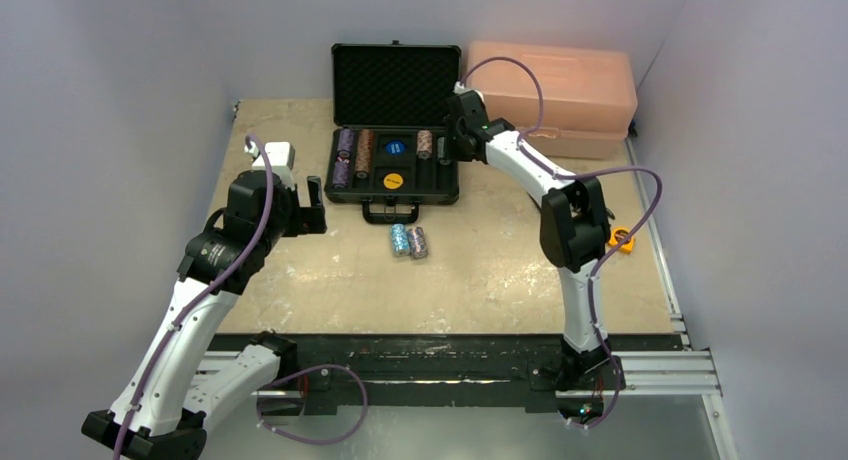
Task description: Pack up texas hold em set
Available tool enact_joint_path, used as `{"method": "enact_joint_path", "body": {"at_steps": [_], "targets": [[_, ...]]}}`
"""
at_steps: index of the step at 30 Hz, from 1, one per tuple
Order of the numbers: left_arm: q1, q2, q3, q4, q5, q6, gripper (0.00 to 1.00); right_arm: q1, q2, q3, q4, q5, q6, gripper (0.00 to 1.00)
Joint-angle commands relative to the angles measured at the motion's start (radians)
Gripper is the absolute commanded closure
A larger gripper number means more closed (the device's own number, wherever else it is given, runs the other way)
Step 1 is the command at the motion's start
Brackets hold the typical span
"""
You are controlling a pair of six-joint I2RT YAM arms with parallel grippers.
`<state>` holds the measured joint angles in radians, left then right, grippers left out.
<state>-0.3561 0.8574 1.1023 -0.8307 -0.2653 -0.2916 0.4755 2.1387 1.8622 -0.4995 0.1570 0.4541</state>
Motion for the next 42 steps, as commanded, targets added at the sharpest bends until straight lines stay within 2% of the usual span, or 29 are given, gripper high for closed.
{"method": "enact_joint_path", "body": {"at_steps": [1, 13, 42], "targets": [[-0.003, -0.004, 0.01, 0.035, 0.004, 0.02, 0.03, 0.005, 0.0, -0.002, 0.034, -0.025, 0.016, 0.74], [-0.003, -0.009, 0.01, 0.036, 0.006, 0.019, 0.04, 0.004, 0.115, 0.109, -0.007, -0.009, 0.02, 0.79], [-0.003, -0.006, 0.011, 0.033, 0.011, 0.02, 0.04, -0.009, 0.271, 0.338, -0.01, 0.039, -0.024, 0.78]]}}
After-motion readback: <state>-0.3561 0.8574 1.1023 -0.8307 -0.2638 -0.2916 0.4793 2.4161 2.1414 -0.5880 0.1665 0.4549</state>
